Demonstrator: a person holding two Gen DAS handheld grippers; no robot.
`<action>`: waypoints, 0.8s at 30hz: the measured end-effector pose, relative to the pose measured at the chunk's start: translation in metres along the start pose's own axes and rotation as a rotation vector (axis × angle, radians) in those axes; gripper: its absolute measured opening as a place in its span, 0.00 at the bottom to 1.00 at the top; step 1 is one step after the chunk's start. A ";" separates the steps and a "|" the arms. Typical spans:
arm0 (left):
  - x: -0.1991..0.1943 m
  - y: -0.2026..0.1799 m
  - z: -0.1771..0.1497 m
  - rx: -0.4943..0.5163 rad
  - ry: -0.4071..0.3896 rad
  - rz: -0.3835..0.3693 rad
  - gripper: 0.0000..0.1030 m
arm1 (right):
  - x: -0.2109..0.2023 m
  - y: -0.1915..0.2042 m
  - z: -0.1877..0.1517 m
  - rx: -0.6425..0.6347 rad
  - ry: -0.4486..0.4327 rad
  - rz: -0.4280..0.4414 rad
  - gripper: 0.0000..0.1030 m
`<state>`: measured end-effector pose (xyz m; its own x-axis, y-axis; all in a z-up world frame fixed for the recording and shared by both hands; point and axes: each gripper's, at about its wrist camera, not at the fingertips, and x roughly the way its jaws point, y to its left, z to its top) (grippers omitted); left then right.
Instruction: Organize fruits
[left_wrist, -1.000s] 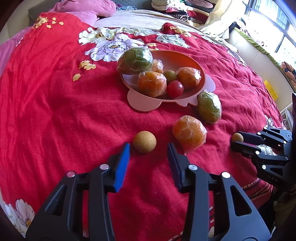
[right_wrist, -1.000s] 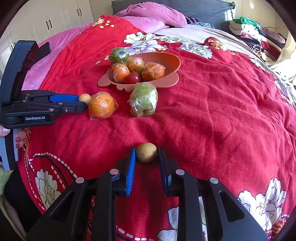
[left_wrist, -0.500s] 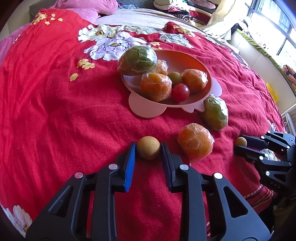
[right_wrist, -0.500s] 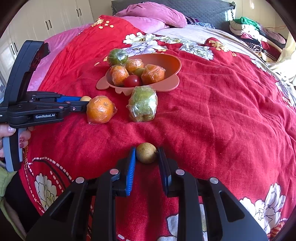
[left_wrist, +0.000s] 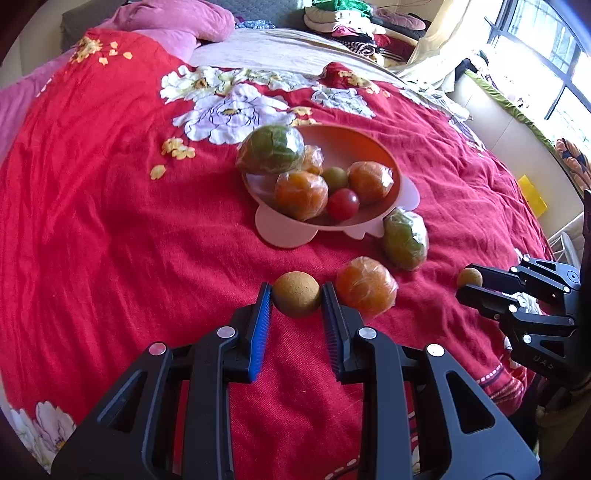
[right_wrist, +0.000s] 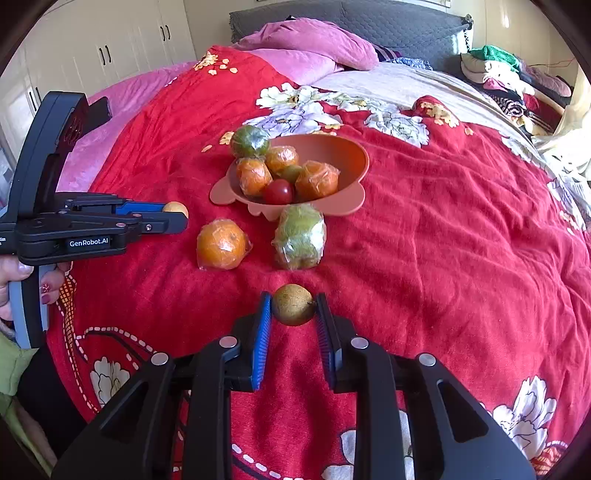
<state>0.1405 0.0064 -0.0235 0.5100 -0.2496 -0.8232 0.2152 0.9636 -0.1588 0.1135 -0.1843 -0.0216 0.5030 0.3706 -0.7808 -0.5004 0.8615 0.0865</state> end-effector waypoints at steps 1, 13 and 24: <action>-0.002 -0.001 0.002 0.002 -0.004 -0.001 0.19 | -0.001 0.000 0.001 -0.001 -0.003 0.001 0.22; -0.006 -0.009 0.019 0.015 -0.028 -0.009 0.19 | -0.009 0.002 0.022 -0.023 -0.042 -0.002 0.22; 0.006 -0.023 0.042 0.051 -0.034 -0.010 0.19 | -0.009 0.002 0.047 -0.052 -0.074 -0.006 0.22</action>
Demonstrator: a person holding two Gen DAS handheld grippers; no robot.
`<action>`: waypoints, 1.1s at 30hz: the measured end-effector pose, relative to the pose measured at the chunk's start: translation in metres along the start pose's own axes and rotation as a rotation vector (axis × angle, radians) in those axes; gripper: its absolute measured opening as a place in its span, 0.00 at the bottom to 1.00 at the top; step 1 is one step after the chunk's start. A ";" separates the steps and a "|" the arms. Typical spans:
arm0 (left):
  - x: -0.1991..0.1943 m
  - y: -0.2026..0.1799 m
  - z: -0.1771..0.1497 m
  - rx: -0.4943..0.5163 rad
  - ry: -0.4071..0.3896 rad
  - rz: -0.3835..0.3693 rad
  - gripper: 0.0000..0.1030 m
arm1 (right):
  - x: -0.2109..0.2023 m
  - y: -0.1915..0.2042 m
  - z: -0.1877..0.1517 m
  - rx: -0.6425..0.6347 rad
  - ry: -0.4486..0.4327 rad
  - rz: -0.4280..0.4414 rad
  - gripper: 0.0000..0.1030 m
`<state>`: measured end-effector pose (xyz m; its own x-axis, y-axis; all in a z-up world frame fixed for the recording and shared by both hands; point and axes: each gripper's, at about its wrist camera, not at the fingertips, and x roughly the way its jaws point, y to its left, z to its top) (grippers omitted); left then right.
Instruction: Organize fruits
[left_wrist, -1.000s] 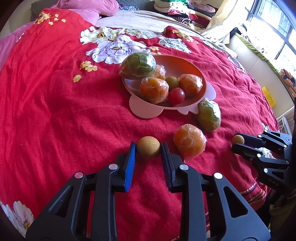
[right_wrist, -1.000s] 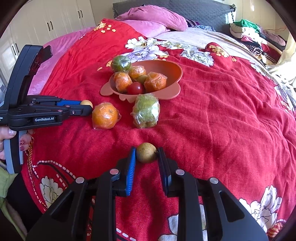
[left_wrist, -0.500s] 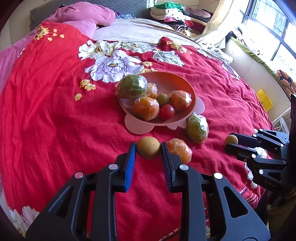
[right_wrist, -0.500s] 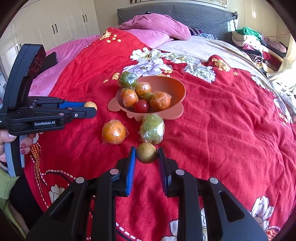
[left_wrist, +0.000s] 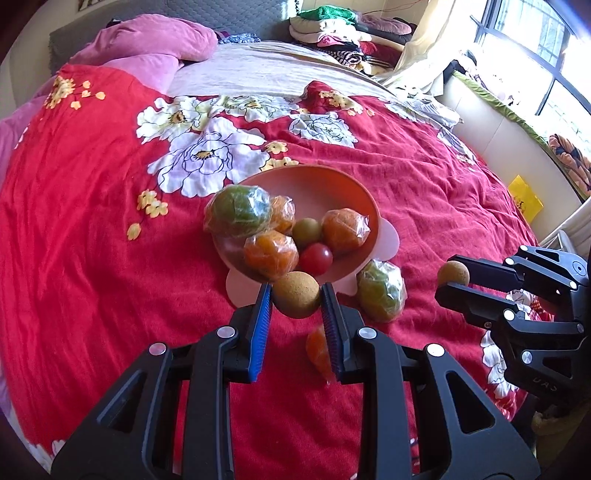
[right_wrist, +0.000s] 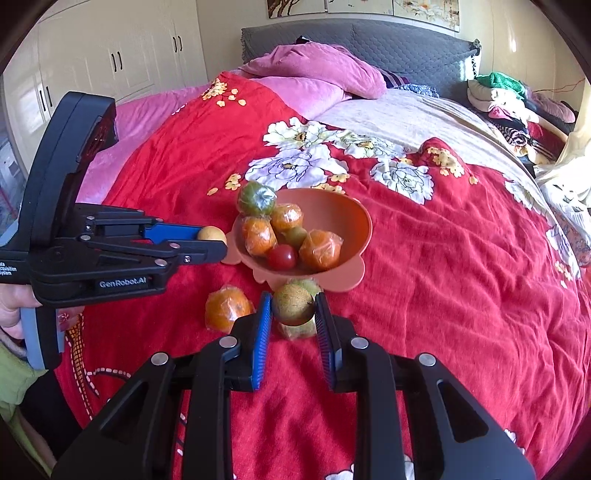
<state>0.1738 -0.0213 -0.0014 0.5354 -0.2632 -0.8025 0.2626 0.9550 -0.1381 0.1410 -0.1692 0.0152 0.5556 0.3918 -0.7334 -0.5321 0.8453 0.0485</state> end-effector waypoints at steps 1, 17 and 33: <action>0.002 0.000 0.002 0.002 0.001 0.001 0.19 | 0.001 0.000 0.002 -0.002 -0.002 0.000 0.22; 0.029 -0.002 0.011 0.018 0.038 0.015 0.19 | 0.021 -0.010 0.019 -0.003 -0.004 0.016 0.22; 0.039 0.002 0.011 0.013 0.042 0.003 0.19 | 0.041 -0.011 0.021 -0.018 0.023 0.024 0.22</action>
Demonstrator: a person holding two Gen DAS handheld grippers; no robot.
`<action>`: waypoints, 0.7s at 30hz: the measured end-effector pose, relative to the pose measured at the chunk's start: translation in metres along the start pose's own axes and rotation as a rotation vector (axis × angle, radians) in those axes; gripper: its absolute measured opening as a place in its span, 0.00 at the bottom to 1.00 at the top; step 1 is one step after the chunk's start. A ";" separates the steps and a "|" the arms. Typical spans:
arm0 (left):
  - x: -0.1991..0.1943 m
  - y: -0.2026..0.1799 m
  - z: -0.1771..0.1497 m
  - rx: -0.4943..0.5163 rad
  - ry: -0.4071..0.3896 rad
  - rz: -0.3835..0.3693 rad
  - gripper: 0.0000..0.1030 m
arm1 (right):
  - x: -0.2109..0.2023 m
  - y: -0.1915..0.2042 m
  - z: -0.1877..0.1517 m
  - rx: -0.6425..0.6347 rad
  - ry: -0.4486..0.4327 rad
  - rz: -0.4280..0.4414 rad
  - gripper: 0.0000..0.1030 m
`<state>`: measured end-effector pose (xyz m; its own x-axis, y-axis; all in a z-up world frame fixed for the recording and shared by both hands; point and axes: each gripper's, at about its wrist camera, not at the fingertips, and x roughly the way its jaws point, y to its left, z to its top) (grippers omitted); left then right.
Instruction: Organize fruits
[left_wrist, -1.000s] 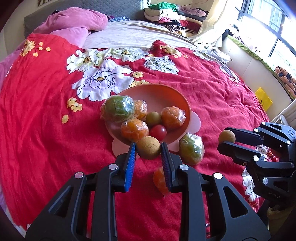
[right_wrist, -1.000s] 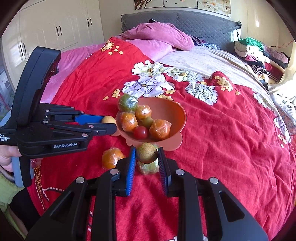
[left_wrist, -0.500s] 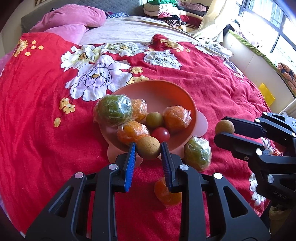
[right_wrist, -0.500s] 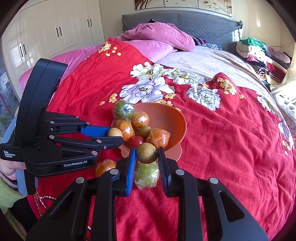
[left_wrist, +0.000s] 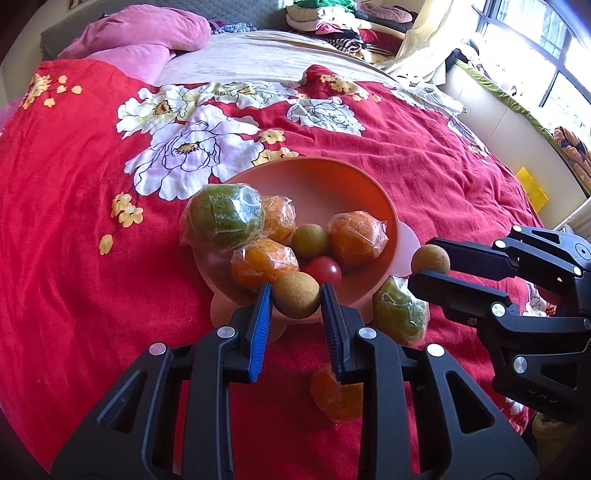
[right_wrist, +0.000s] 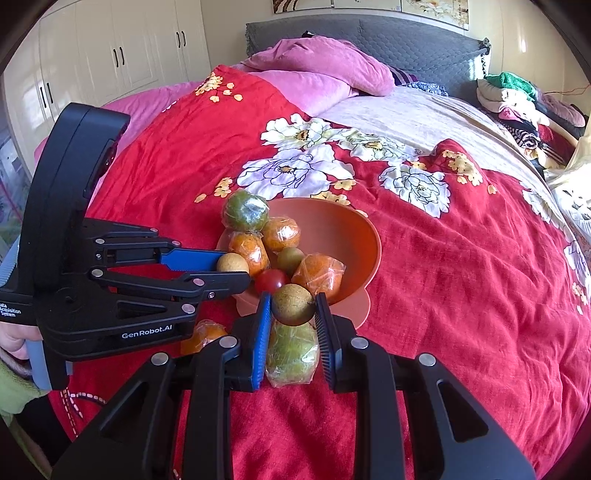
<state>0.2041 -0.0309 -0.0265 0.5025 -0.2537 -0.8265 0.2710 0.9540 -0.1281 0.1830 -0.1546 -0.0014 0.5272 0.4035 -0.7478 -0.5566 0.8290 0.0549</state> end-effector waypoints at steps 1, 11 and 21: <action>0.001 0.001 0.000 -0.002 0.000 -0.001 0.19 | 0.001 0.000 0.000 -0.002 0.002 0.000 0.22; 0.006 0.008 -0.001 -0.016 0.001 -0.011 0.19 | 0.016 0.002 0.002 -0.011 0.018 0.002 0.22; 0.006 0.008 -0.001 -0.018 0.001 -0.011 0.19 | 0.027 0.001 0.004 -0.019 0.026 -0.014 0.22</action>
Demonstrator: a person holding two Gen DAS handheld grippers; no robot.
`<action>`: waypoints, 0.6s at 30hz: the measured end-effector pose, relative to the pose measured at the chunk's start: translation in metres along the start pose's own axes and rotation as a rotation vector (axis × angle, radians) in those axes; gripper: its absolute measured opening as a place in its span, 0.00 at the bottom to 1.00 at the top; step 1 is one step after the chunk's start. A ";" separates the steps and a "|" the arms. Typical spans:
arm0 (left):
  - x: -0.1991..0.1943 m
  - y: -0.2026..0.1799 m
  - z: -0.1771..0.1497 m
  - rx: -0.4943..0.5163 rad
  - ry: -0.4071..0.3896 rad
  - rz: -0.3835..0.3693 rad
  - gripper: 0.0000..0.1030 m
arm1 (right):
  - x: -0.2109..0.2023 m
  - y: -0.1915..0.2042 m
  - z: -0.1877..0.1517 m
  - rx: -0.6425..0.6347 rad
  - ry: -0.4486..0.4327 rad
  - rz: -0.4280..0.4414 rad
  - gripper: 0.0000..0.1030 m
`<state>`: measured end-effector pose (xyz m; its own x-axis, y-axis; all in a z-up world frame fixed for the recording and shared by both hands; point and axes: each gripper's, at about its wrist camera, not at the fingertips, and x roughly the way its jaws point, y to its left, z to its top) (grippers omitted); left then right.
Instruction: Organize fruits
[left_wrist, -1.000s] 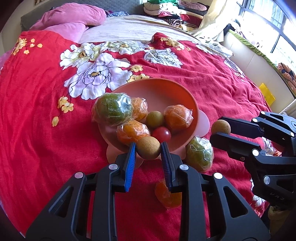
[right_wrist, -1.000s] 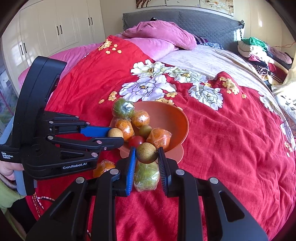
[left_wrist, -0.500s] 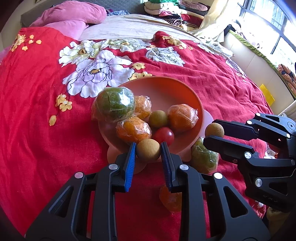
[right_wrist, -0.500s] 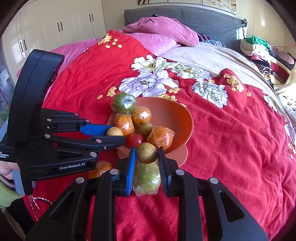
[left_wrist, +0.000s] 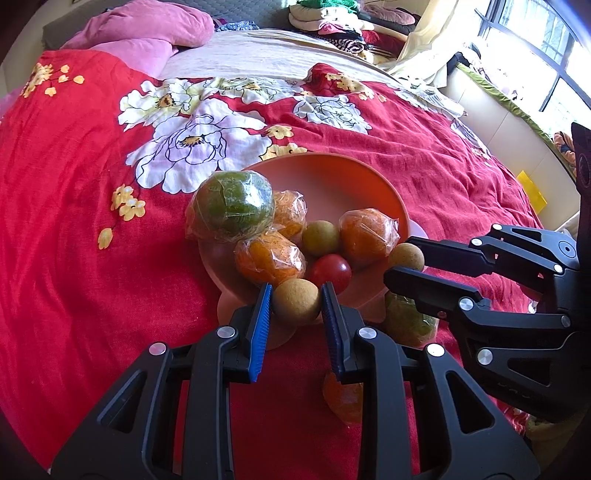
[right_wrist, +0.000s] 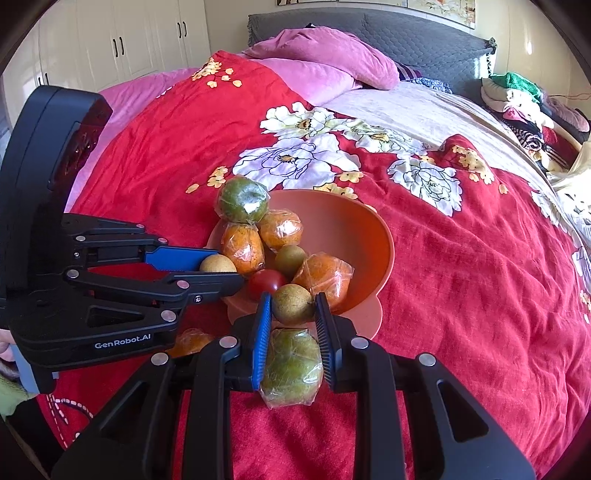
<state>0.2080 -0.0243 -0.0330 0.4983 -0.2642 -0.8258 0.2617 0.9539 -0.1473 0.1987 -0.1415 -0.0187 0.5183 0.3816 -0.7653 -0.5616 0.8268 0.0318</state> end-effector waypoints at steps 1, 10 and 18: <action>0.000 0.000 0.000 0.000 0.000 0.000 0.19 | 0.001 0.000 0.000 0.001 0.000 -0.002 0.22; 0.000 0.000 0.000 0.000 0.000 0.001 0.19 | -0.002 -0.001 0.000 0.002 -0.014 -0.009 0.23; 0.000 0.000 0.000 0.000 0.000 0.001 0.19 | -0.008 -0.003 0.000 0.016 -0.023 -0.009 0.29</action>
<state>0.2077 -0.0240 -0.0332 0.4982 -0.2635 -0.8261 0.2614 0.9540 -0.1467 0.1963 -0.1471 -0.0125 0.5383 0.3831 -0.7507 -0.5464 0.8368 0.0352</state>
